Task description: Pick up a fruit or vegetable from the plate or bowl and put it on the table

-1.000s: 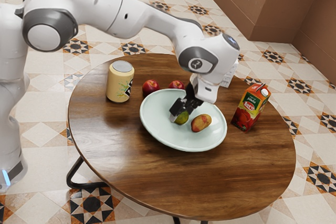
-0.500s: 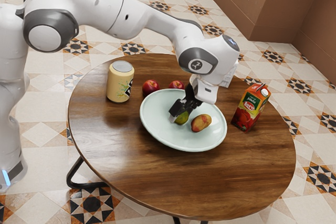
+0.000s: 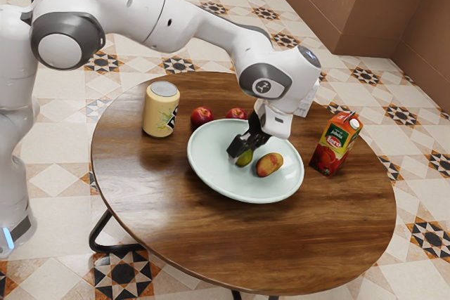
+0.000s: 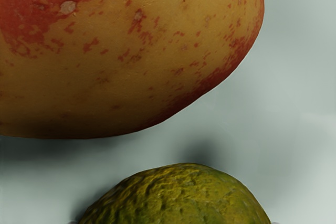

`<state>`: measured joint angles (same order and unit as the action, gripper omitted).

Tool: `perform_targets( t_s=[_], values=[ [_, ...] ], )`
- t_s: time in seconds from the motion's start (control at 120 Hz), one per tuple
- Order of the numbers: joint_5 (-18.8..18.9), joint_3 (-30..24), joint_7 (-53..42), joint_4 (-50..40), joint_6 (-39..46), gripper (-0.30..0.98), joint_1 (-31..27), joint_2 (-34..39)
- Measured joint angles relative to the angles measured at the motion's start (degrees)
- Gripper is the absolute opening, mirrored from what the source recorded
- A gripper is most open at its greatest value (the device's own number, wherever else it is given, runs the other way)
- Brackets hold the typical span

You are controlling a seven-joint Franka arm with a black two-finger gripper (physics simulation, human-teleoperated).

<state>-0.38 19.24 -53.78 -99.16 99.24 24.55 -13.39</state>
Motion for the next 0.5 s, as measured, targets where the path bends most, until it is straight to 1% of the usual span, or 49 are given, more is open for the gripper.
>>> perform_targets(
  t_s=[0.142, 0.333, 0.4, 0.5],
  values=[
    [0.13, 0.05, 0.09, 0.06, 0.15, 0.33, 0.03, 0.17],
    [0.54, 0.86, 0.06, 0.43, -0.44, 0.32, -0.18, 3.65],
    [0.71, 3.40, -0.20, 1.12, -0.93, 0.32, -0.10, 5.93],
    [0.83, 11.10, -1.11, 3.02, -1.78, 0.32, -0.49, 6.73]
  ],
)
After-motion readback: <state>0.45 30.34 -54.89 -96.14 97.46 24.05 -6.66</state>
